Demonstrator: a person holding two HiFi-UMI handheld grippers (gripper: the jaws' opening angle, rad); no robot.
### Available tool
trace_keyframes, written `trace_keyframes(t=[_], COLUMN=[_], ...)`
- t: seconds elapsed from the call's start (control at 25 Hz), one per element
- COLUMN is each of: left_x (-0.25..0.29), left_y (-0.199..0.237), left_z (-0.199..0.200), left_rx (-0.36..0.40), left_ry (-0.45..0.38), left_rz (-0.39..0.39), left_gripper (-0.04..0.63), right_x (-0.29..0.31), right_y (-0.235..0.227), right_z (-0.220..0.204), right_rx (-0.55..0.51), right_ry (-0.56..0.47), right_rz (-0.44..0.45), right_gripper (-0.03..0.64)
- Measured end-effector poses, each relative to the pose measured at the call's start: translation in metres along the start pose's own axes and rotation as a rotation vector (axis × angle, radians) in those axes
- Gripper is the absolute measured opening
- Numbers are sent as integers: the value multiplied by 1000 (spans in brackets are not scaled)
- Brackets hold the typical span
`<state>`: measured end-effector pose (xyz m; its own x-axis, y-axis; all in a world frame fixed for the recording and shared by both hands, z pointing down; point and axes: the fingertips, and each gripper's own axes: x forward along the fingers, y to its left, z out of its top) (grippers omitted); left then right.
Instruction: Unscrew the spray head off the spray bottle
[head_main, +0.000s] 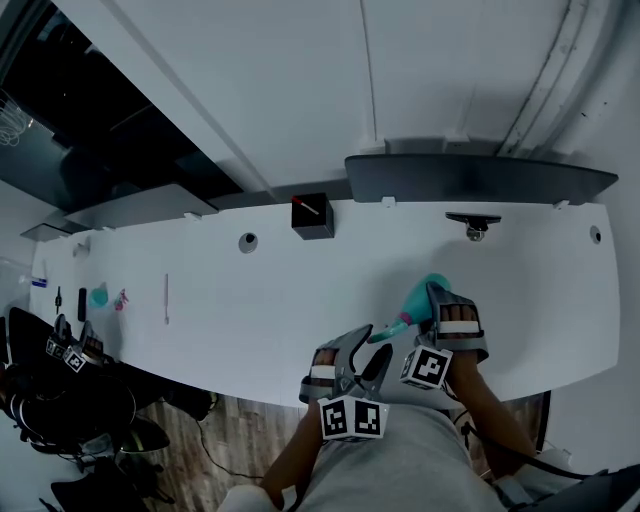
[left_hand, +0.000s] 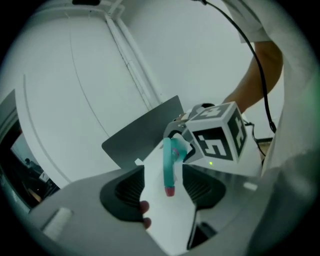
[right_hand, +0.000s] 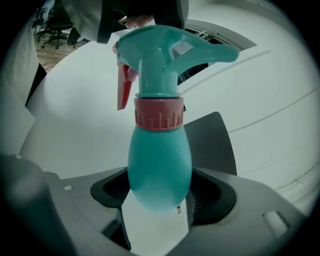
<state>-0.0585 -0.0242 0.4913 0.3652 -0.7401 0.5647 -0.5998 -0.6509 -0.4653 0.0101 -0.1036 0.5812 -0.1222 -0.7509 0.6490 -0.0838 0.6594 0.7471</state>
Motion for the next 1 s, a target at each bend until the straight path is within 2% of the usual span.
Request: trace_keyframes(t=[0.2, 0.28, 0.4, 0.6, 0.72, 0.76, 0.8, 0.84, 1.0], left_x=[4, 4, 2, -1, -2, -2, -2, -2, -7], left_y=[2, 1, 0, 0, -1, -2, -3, -3, 5], left_z=[-2, -1, -3, -14, -17, -18, -19, -20, -18], left_rx=[47, 31, -49, -187, -287, -352, -455, -601, -1331], left_ry=[10, 5, 3, 37, 42, 37, 24, 3, -156], left_rz=[-9, -26, -56, -112, -140, -155, -181, -219, -447], left_gripper=[230, 193, 83, 71, 68, 69, 67, 66, 64], right_x=[-4, -6, -8, -10, -11, -11, -12, -14, -25], right_y=[-3, -7, -15, -15, -17, -18, -20, -23, -48], right_z=[15, 22, 29, 40, 42, 42, 42, 43, 51], right_rx=[-80, -101, -137, -167, -220, -243, -266, -292, -394], right_ry=[-37, -50, -56, -92, -94, -92, -92, -96, -153], right_rz=[-32, -49, -80, -101, -138, -152, -169, -191, -325], right_gripper=[374, 374, 374, 374, 374, 374, 374, 374, 374])
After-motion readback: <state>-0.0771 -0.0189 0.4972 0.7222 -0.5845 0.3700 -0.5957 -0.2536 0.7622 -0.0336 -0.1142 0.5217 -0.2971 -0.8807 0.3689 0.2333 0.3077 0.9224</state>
